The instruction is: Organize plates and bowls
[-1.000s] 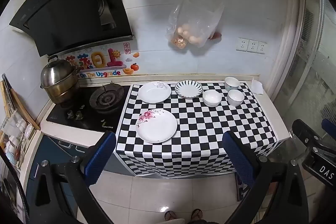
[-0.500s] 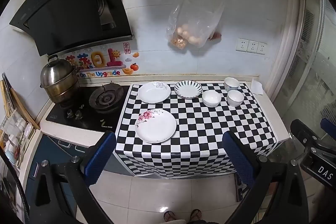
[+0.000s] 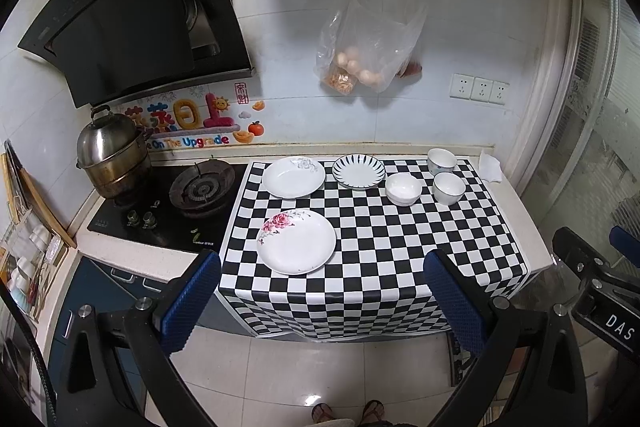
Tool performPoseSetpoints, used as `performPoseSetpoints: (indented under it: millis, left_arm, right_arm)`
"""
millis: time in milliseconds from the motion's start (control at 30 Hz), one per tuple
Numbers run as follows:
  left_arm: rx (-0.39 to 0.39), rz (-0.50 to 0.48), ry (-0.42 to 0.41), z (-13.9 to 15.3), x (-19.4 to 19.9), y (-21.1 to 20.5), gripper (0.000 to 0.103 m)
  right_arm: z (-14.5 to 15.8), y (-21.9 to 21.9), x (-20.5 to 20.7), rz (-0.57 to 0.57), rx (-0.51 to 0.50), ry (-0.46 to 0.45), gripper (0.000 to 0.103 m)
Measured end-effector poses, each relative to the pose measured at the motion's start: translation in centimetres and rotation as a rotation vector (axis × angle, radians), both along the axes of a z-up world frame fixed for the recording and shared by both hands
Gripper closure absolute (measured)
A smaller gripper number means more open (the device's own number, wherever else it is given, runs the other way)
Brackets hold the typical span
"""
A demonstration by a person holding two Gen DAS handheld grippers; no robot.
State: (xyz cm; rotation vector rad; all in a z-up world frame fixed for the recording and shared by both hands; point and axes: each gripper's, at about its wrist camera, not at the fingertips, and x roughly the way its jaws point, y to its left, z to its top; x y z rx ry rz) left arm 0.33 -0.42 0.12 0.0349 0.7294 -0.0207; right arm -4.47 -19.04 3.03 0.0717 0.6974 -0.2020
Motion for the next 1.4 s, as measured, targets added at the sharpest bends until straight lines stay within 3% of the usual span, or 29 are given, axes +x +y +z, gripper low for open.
performPoseSetpoints:
  millis: [1400]
  left_arm:
    - [-0.005,0.001,0.015,-0.9,0.4,0.9,0.000]
  right_arm:
    - [-1.4,1.3,0.5,0.001,0.001,0.032,0.000]
